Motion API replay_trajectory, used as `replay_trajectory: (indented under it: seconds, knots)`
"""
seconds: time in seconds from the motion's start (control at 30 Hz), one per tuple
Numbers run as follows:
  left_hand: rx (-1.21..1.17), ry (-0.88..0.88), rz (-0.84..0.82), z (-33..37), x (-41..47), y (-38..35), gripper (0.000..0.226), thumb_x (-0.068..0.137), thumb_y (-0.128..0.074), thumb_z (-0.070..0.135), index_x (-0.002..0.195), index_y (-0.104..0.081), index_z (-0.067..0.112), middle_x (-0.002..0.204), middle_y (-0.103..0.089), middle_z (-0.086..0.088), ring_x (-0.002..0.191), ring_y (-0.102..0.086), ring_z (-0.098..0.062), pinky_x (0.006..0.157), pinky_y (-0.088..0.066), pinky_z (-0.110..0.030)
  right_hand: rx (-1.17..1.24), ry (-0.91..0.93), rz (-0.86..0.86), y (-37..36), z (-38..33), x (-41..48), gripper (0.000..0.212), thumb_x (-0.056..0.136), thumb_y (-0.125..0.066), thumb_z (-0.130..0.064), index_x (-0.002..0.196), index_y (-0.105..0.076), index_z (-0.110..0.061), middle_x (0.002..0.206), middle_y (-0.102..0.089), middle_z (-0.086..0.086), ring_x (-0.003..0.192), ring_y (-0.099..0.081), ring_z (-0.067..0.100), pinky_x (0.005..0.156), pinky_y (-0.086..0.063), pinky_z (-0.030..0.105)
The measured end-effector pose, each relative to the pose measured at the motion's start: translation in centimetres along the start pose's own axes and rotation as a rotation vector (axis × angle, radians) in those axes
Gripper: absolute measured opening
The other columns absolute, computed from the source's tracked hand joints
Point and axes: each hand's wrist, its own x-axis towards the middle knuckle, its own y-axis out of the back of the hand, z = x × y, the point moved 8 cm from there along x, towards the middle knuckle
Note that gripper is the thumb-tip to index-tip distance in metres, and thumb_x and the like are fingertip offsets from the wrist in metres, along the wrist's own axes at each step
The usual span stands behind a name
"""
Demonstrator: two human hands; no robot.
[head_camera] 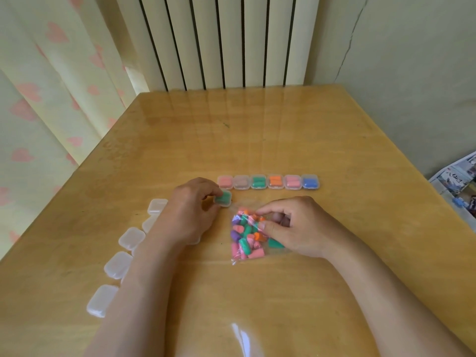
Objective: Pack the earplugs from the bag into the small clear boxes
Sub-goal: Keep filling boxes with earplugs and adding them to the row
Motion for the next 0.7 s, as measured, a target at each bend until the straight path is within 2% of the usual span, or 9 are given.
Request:
replay_trajectory:
  seconds: [0.13, 0.23, 0.37, 0.7]
  knots:
    - [0.015, -0.019, -0.009, 0.1, 0.1, -0.2, 0.022, 0.077, -0.077, 0.001, 0.097, -0.075, 0.01, 0.104, -0.071, -0.004, 0.088, -0.067, -0.021, 0.083, -0.058, -0.038, 0.001, 0.007, -0.014, 0.0, -0.1, -0.1, 0.021, 0.09, -0.071, -0.03, 0.111, -0.075, -0.033, 0.066, -0.062, -0.018, 0.062, -0.054, -0.003, 0.061, -0.044, 0.017]
    - [0.025, -0.022, -0.012, 0.1, 0.1, -0.2, 0.022, 0.076, -0.077, 0.0, 0.095, -0.075, 0.01, 0.102, -0.07, -0.003, 0.086, -0.065, -0.018, 0.081, -0.057, -0.035, -0.004, 0.013, -0.017, 0.0, -0.1, 0.0, 0.021, 0.09, -0.071, -0.029, 0.11, -0.075, -0.033, 0.068, -0.064, -0.019, 0.064, -0.056, -0.004, 0.062, -0.043, 0.015]
    - [0.042, -0.021, -0.017, 0.0, 0.1, -0.5, 0.02, 0.076, -0.077, 0.0, 0.094, -0.074, 0.01, 0.099, -0.069, -0.003, 0.084, -0.064, -0.02, 0.078, -0.056, -0.033, -0.003, 0.012, -0.028, -0.1, 0.0, 0.0, 0.022, 0.09, -0.07, -0.029, 0.111, -0.075, -0.033, 0.077, -0.071, -0.011, 0.067, -0.059, -0.001, 0.065, -0.049, 0.022]
    - [0.067, -0.002, -0.031, 1.1, 0.3, 0.3, 0.026, 0.077, -0.071, -0.001, 0.101, -0.073, 0.01, 0.1, -0.065, -0.003, 0.079, -0.057, -0.014, 0.075, -0.049, -0.023, 0.032, 0.035, -0.053, -0.2, 0.0, -0.1, 0.02, 0.089, -0.072, -0.032, 0.108, -0.074, -0.036, 0.078, -0.069, -0.011, 0.07, -0.059, -0.001, 0.072, -0.052, 0.027]
